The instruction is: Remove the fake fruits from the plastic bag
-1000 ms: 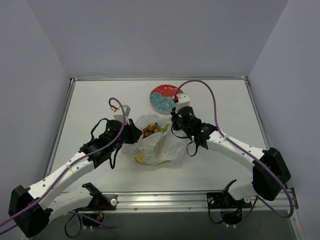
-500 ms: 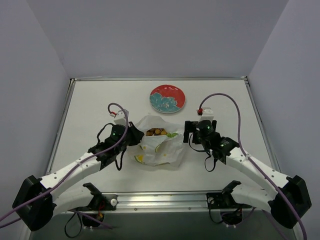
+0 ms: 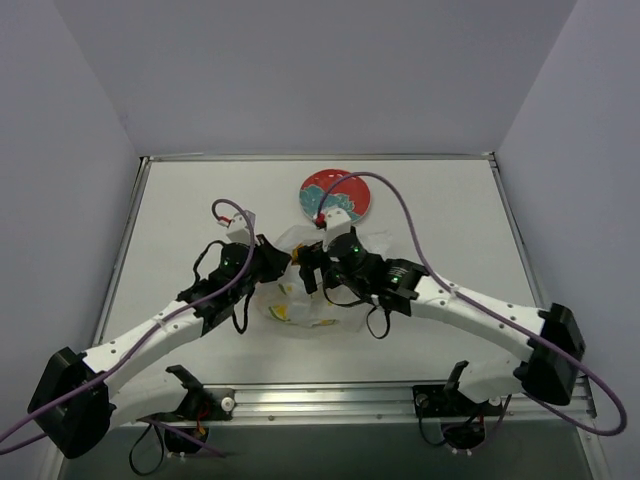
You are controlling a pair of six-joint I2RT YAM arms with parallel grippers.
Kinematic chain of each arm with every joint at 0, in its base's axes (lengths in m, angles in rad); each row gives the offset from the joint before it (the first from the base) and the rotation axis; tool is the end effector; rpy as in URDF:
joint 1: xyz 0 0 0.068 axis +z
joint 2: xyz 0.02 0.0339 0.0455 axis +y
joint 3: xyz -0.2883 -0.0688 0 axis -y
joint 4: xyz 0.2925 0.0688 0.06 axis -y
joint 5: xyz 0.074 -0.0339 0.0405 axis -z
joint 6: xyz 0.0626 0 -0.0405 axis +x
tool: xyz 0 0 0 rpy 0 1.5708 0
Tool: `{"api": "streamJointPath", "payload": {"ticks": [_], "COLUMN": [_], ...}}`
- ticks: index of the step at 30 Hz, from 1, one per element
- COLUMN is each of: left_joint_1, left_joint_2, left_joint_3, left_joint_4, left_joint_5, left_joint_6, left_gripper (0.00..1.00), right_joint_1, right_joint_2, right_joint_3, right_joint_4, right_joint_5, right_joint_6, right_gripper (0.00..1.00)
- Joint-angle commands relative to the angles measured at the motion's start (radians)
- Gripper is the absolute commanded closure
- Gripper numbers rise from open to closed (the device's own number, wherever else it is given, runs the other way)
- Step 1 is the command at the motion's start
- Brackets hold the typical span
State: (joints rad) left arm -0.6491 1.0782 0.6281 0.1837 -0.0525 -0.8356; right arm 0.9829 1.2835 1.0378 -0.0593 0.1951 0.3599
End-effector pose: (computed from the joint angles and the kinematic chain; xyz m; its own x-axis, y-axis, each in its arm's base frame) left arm 0.2448 -0.1816 0.2584 -0.5585 -0.5060 -0.6573 0.2223 0.6721 -0.7063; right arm 0.2130 0.2976 0.3364 -0.4073 0.0119 -0.9132 -0.6094 0.7412 0.2814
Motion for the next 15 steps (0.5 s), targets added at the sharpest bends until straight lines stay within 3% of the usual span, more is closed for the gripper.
{"api": "streamJointPath", "payload": {"ticks": [1, 7, 10, 11, 12, 15], "left_joint_1": [0.022, 0.046, 0.065, 0.069, 0.072, 0.120], "left_joint_2": [-0.021, -0.029, -0.027, -0.020, -0.015, 0.012], "left_joint_3": [0.068, 0.073, 0.068, 0.071, 0.073, 0.087], "left_joint_4": [0.051, 0.039, 0.046, 0.048, 0.049, 0.065], "left_joint_5": [0.037, 0.052, 0.052, 0.052, 0.052, 0.052], "left_joint_6": [-0.017, -0.025, -0.026, -0.025, -0.023, -0.019], "left_gripper": [0.97, 0.98, 0.98, 0.98, 0.98, 0.98], "right_joint_1": [0.000, -0.004, -0.003, -0.003, 0.005, 0.046], "right_joint_2": [0.118, 0.165, 0.212, 0.227, 0.244, 0.241], "right_joint_3": [0.053, 0.041, -0.007, -0.036, -0.050, -0.145], "right_joint_4": [0.016, 0.116, 0.145, 0.156, 0.168, 0.246], "right_joint_5": [0.056, 0.072, 0.087, 0.049, 0.028, -0.045], "right_joint_6": [-0.091, -0.088, -0.067, -0.056, -0.049, -0.016], "right_gripper": [0.22, 0.21, 0.09, 0.09, 0.11, 0.40]}}
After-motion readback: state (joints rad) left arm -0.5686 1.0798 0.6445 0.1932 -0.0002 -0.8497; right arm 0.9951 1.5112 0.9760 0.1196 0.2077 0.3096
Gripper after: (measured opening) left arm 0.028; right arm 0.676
